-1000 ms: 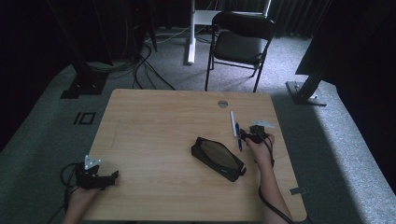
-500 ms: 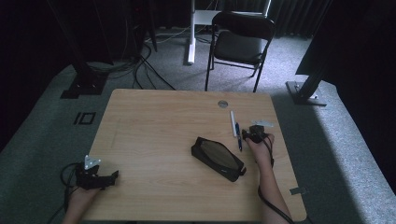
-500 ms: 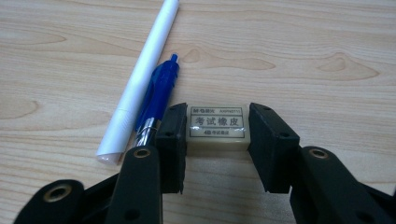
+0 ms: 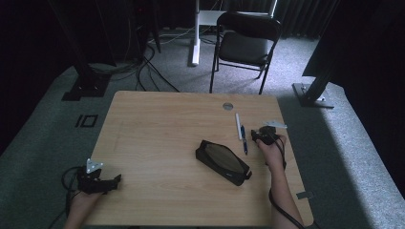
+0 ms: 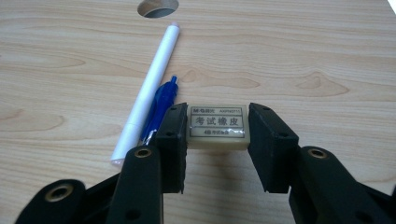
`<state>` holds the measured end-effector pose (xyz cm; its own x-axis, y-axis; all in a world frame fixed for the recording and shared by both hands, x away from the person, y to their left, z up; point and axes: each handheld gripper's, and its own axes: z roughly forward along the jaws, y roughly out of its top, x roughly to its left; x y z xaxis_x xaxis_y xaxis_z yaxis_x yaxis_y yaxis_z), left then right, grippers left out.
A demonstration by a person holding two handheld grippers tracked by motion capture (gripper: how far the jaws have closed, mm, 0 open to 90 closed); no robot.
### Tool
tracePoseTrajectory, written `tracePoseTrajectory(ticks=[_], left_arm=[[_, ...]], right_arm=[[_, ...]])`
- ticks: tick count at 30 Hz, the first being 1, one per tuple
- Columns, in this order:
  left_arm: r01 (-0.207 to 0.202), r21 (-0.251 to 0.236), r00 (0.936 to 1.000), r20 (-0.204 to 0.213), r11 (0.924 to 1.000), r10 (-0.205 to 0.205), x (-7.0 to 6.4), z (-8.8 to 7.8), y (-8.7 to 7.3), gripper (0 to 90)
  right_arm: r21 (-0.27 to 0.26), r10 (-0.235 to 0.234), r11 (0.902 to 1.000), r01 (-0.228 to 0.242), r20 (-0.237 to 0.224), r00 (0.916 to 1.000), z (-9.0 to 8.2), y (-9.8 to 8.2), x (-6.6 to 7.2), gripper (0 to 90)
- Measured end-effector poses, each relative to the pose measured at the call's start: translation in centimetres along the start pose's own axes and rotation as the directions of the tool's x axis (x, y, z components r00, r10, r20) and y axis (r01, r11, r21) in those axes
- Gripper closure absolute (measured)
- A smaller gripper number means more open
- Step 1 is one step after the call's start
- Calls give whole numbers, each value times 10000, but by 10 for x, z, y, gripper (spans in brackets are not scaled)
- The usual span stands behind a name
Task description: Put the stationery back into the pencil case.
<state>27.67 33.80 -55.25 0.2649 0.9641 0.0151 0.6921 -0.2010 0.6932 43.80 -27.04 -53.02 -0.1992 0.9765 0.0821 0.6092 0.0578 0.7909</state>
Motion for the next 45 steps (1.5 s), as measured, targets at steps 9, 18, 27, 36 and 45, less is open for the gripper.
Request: tracePoseTrajectory(ticks=[9, 18, 27, 36, 45], left_arm=[[0, -1, 10000, 0, 10000, 0, 0, 0, 0, 3], [2, 0, 10000, -1, 10000, -2, 0, 0, 0, 3], [0, -1, 10000, 0, 10000, 0, 0, 0, 0, 3], [0, -2, 10000, -1, 10000, 0, 0, 0, 0, 3], [0, -1, 10000, -1, 10000, 0, 0, 0, 0, 3]], right_arm=[[-67, -114, 9999, 112, -280, 9995, -15, 0, -4, 591], [-461, -568, 9975, 541, -588, 9967, -36, 9, -2, 591], [-831, -1104, 9913, 1018, -1067, 9881, -57, 19, 6, 591], [-1065, -1480, 9854, 1326, -1533, 9770, -72, 23, 12, 591], [-1411, -2030, 9742, 1761, -2069, 9571, -89, 27, 26, 591]])
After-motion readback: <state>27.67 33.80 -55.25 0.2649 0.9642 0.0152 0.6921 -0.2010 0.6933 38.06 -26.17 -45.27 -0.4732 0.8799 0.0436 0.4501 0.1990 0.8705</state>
